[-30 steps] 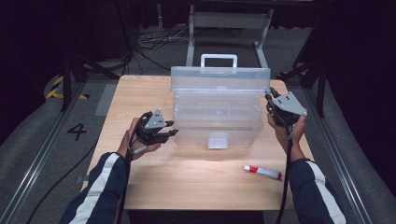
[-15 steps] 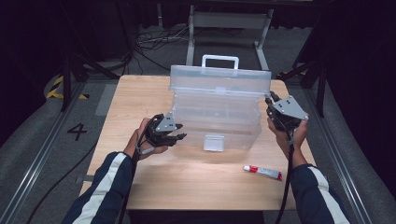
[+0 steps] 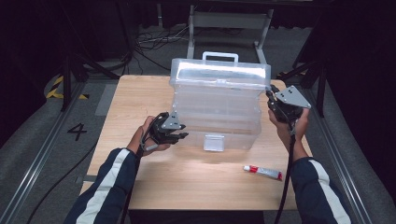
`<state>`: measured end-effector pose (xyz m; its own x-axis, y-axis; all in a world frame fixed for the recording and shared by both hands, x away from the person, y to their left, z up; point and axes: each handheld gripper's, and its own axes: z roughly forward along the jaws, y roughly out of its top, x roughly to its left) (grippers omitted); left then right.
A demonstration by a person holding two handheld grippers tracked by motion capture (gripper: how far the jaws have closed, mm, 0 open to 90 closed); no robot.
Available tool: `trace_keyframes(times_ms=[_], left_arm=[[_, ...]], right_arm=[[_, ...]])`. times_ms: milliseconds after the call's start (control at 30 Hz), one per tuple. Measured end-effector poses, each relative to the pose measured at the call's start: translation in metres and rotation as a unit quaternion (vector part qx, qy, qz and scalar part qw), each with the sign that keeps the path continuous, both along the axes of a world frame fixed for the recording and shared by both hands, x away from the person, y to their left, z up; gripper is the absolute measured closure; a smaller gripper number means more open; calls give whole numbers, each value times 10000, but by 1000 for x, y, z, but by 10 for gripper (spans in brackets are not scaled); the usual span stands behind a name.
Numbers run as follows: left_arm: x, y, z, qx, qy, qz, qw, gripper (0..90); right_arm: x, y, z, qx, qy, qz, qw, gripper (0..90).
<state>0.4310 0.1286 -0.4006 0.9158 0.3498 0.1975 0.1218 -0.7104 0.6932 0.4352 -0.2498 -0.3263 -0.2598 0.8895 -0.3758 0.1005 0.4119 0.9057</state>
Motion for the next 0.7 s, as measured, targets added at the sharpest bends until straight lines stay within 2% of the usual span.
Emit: trace_keyframes(times_ms=[300, 333, 367, 700], left_arm=[[7, -3, -2, 98, 221, -138, 9996, 669], [7, -3, -2, 98, 221, -138, 9996, 672], [8, -4, -5, 307, 144, -116, 9994, 705], [8, -4, -5, 361, 63, -264, 9990, 723]], right_arm=[[8, 0, 6, -7, -26, -11, 10000, 799], [8, 0, 6, -7, -26, -11, 10000, 799], [11, 1, 7, -4, -25, -23, 10000, 803], [18, 0, 13, -29, 4, -36, 10000, 813]])
